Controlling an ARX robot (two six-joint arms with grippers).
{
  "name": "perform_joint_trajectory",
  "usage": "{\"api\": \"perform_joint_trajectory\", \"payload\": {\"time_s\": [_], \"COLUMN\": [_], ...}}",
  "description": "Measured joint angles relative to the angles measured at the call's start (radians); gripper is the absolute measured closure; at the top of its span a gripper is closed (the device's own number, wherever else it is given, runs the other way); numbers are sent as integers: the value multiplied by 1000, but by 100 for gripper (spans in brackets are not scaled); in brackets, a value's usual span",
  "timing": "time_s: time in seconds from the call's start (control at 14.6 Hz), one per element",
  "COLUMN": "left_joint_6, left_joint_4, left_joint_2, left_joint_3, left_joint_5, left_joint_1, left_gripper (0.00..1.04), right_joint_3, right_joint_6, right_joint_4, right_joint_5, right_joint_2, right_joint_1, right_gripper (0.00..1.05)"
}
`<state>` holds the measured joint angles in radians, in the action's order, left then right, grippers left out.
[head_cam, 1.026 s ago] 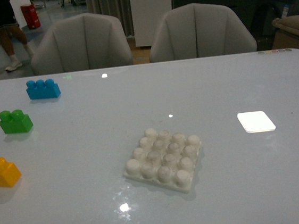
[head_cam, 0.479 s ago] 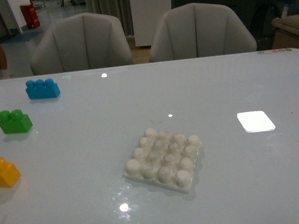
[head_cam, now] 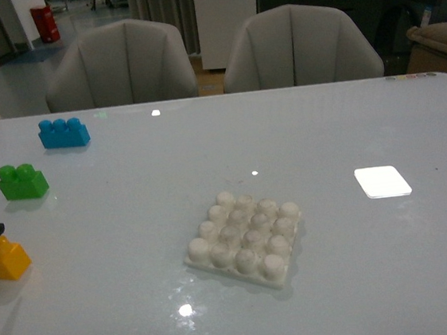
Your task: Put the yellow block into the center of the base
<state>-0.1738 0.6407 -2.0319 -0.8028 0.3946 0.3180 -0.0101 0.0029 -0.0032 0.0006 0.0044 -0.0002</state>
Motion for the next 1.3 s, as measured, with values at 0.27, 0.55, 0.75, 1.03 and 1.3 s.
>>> {"api": "perform_joint_trajectory", "payload": {"time_s": [0.27,0.55,0.75,1.03,1.3], "left_joint_6": [17,19,19,18,13], "left_joint_4": [55,76,80,90,112], "left_joint_2": [-81,-97,-102,-122,-135], "left_joint_3": [-15,-22,-24,-29,-29], "left_joint_5": [-13,-20,-26,-36,-62], "left_joint_1": [-11,-26,-27,-30,-30], "left_gripper": [7,7,7,7,39], "right_joint_3": [0,0,0,0,0], "right_joint_6": [0,0,0,0,0], "right_joint_4": [0,0,0,0,0], "right_joint_5": [0,0,0,0,0], "right_joint_2": [0,0,0,0,0], "right_joint_1": [0,0,0,0,0], "right_gripper": [6,6,6,6,6]}}
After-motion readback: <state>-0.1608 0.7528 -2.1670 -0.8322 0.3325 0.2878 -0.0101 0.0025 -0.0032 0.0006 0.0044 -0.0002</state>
